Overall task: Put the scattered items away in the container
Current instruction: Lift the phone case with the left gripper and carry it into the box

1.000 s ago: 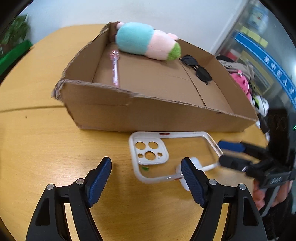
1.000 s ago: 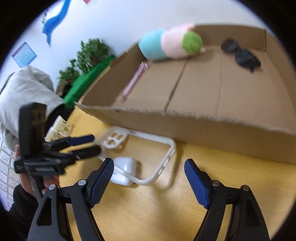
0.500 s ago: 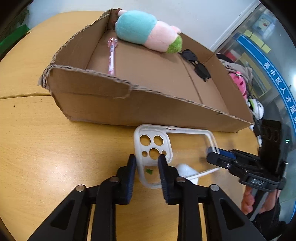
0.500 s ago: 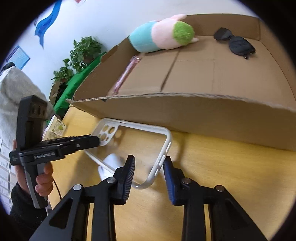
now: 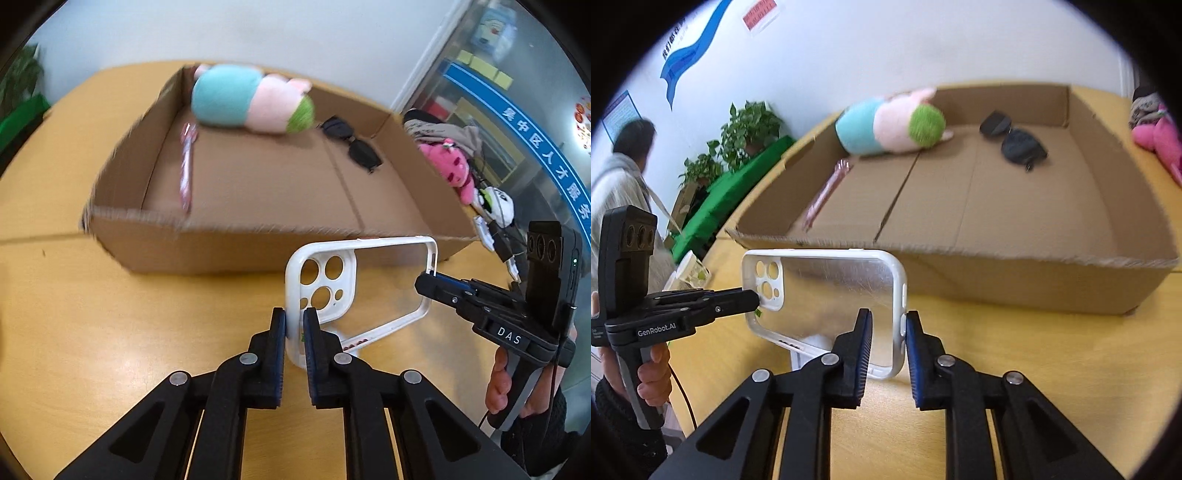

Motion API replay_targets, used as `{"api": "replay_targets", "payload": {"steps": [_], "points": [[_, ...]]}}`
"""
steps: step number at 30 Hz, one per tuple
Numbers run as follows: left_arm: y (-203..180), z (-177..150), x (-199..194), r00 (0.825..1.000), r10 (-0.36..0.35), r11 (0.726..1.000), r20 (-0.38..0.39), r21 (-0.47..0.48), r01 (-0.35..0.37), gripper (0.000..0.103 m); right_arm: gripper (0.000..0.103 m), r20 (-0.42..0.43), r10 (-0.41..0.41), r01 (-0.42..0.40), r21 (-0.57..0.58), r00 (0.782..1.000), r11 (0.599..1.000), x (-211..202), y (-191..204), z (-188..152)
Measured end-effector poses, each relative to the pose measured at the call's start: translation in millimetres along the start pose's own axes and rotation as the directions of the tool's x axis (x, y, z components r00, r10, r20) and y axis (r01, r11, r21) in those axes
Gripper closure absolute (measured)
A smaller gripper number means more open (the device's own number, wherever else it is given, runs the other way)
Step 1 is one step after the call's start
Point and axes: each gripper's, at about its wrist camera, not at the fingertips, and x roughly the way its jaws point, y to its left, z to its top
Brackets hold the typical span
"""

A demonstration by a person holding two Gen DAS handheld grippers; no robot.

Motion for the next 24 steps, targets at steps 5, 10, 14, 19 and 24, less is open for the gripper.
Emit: {"api": "replay_targets", "payload": {"steps": [5,10,14,19,24], "points": [[-16.3,23.9,-13.4,0.999,-0.007,0.999,0.045,0.041,0.006,0.094,0.086,0.070,-0.026,0.028,-0.029,0.997,0.999,-26.2,2.8,19.7],[-27.5,60.9,-27.8,0.994,-0.027,0.997,0.108,0.074,0.019,0.094,0.086,0.149,-0.058,0.069,-0.068,0.987,0.995,-50.5,6.3,55.0],[-31.2,92.9,-32.2,0.989,-0.033,0.996,0.143,0.087,0.020,0.095,0.087,0.182,-0.087,0.106,-0.095,0.979,0.990,-59.1,10.4,80.9],[-31.3,128.7,-30.6,0.985,-0.042,0.995,0.170,0.099,0.025,0.095,0.088,0.206,-0.122,0.148,-0.112,0.971,0.983,-59.8,9.1,115.0],[-25.7,161.4,-18.8,0.985,-0.048,0.995,0.168,0.094,0.032,0.096,0.088,0.199,-0.130,0.153,-0.106,0.971,0.983,-47.8,0.1,145.0]]}}
